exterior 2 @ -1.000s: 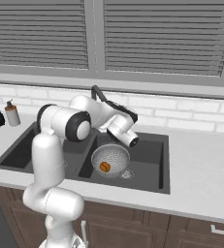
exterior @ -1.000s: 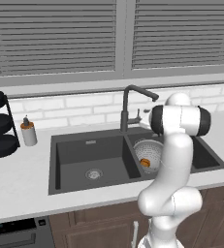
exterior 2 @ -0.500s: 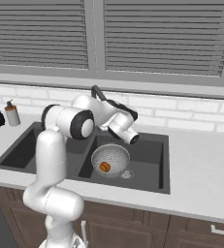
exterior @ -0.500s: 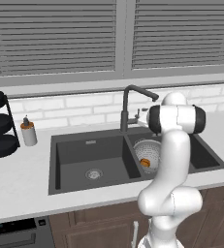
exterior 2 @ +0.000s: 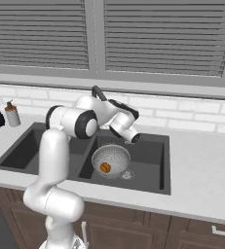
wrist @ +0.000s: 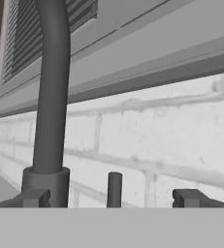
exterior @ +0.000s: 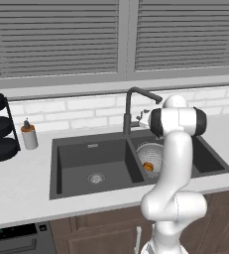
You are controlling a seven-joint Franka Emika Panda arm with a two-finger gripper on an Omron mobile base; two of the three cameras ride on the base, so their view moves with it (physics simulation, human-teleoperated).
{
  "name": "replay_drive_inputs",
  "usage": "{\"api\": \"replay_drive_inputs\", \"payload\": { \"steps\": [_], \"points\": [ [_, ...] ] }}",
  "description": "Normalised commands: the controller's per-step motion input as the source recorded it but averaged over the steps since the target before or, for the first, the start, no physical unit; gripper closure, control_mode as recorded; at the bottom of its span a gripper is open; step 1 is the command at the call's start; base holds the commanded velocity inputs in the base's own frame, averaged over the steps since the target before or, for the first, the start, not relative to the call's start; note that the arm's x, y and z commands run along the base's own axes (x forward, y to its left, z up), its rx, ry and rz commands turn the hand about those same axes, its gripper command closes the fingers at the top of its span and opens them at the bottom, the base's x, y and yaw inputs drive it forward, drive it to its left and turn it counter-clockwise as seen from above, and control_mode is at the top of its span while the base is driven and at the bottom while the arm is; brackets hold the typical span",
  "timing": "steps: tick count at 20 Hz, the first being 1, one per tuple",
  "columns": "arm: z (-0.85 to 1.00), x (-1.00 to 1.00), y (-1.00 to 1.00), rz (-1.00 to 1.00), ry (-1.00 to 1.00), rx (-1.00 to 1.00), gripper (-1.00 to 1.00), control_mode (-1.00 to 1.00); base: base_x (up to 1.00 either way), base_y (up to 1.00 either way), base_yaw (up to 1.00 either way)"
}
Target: Put the colander in the sink, put the peach in the colander, and turn on the sink faucet and pour water over the colander.
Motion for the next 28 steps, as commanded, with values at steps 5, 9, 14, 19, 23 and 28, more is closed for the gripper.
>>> {"api": "replay_drive_inputs", "payload": {
  "steps": [5,9,14,19,23,28],
  "points": [
    [-0.02,0.16,0.00,-0.04,0.00,0.00,-1.00,-1.00,0.00,0.00,0.00],
    [-0.07,0.11,0.00,-0.06,0.00,0.00,-1.00,-1.00,0.00,0.00,0.00],
    [-0.05,0.09,0.00,-0.07,0.00,0.00,-1.00,-1.00,0.00,0.00,0.00],
    [0.00,0.13,-0.02,-0.11,0.00,0.00,-1.00,-1.00,0.00,0.00,0.00],
    [0.00,0.16,-0.28,-0.10,0.00,0.00,-1.00,-1.00,0.00,0.00,0.00],
    [0.00,0.19,-0.58,-0.07,0.00,0.00,-1.00,-1.00,0.00,0.00,0.00]
  ]
}}
